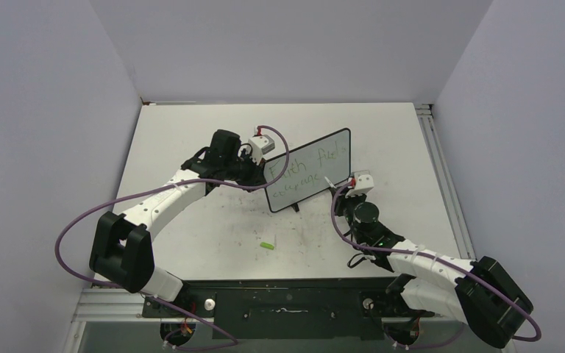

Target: Write a sentence on the whiteboard

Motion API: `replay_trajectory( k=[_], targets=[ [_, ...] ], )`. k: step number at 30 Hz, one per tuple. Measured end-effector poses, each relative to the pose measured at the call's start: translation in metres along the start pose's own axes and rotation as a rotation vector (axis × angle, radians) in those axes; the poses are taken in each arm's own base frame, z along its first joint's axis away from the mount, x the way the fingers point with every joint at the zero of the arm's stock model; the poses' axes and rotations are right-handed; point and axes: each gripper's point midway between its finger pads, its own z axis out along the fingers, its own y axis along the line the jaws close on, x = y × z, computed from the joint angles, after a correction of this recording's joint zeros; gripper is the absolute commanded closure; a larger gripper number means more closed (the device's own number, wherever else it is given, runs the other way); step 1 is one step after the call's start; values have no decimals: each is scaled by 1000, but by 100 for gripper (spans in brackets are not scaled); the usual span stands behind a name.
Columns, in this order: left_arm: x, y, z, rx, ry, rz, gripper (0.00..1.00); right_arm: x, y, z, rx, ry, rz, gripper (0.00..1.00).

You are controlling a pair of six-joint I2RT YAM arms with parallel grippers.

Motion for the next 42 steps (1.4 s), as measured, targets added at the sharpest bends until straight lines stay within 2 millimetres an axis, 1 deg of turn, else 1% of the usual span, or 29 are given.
replay_trajectory(
  k=[18, 25, 32, 42],
  targets=[
    [0, 0, 0, 0, 0, 1, 100, 13, -1, 3, 7, 36, -13, 95],
    [0, 0, 0, 0, 0, 1, 100, 9, 0, 4, 4, 20, -6, 95],
    [0, 0, 0, 0, 0, 2, 100, 18, -1, 6, 9, 44, -17, 95],
    [0, 0, 0, 0, 0, 2, 100, 18, -1, 7, 9, 43, -16, 95]
  ],
)
